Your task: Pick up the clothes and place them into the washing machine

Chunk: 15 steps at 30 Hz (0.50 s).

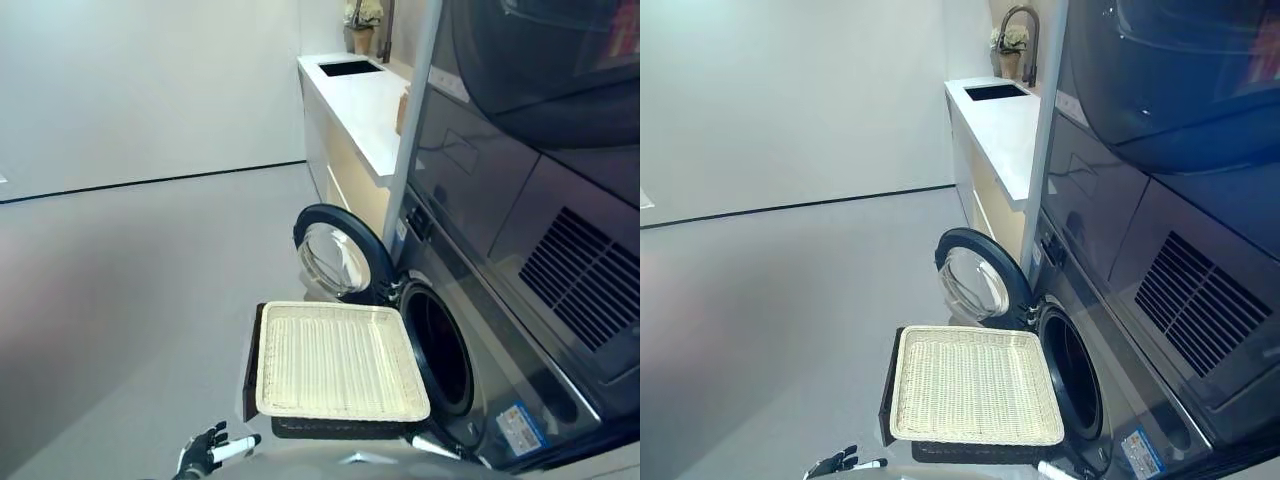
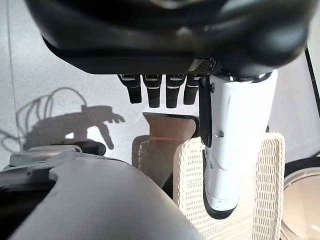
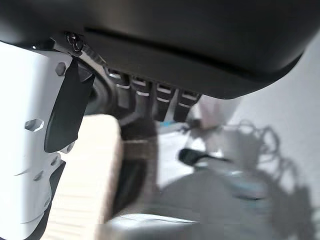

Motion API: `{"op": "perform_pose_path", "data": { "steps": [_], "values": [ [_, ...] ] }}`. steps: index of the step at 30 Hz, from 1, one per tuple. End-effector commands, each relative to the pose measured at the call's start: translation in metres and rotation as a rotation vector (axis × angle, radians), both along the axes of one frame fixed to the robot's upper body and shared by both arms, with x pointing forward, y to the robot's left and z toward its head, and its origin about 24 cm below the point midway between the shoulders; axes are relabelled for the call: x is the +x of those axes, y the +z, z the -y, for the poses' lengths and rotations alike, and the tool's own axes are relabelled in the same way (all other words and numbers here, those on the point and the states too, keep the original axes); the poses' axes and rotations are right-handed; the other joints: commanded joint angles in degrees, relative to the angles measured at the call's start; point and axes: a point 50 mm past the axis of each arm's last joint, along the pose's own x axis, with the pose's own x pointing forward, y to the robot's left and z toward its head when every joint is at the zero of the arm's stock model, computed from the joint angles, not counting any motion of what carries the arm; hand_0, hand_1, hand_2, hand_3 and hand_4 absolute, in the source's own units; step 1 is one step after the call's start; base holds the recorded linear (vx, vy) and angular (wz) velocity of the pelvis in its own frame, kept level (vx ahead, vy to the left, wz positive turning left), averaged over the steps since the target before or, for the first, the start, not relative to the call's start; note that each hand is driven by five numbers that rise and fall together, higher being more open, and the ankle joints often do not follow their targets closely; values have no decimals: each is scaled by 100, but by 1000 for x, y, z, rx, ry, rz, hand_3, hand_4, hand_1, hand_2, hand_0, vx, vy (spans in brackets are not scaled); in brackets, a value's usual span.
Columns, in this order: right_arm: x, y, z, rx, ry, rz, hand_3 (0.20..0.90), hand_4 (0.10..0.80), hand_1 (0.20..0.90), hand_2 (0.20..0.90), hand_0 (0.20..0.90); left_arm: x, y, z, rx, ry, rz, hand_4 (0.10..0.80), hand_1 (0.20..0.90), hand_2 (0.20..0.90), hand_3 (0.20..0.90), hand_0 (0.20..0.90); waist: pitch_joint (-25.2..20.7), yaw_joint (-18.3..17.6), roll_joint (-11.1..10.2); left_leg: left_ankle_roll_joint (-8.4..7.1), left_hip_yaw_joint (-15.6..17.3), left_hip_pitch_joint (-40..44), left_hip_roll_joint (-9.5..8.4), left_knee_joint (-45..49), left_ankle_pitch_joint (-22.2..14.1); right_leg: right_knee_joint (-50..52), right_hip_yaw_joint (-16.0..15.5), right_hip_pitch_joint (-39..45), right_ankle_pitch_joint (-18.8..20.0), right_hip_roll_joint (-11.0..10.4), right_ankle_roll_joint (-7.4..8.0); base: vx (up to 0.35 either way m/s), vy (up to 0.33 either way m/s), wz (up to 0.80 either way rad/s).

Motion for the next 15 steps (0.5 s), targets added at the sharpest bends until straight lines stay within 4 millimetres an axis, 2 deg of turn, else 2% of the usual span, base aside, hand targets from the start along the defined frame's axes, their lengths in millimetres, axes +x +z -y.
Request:
{"op": "perform_pose_path", "data": {
  "steps": [1, 5, 8, 15],
  "values": [
    [6, -1, -5, -71, 135, -42, 900, 800, 900, 900, 900, 3, -1, 2, 0, -52, -15, 800, 900, 900, 900, 900, -179, -52, -215, -320, 167, -260, 9, -153, 359, -145, -58, 337, -191, 124, -55, 8, -15, -9],
    [-11, -1, 1, -87, 223, -154, 900, 800, 900, 900, 900, 7, -1, 4, -4, -75, -17, 800, 900, 900, 900, 900, -250, -90, -208, -324, 193, -176, 45, -130, 319, -148, -37, 403, -205, 127, -51, 9, -13, -6],
    [-17, 0, 6, -97, 211, -179, 900, 800, 900, 900, 900, 6, -1, 3, -6, -69, -27, 800, 900, 900, 900, 900, -276, -114, -218, -329, 192, -123, 66, -137, 302, -157, -20, 448, -219, 132, -57, 8, -16, 3],
    [-8, 1, 7, -115, 189, -158, 900, 800, 900, 900, 900, 3, -2, 3, -7, -67, -51, 800, 900, 900, 900, 900, -280, -127, -220, -337, 175, -91, 101, -157, 290, -159, -34, 476, -257, 145, -61, 6, -9, 2]
  ]
}}
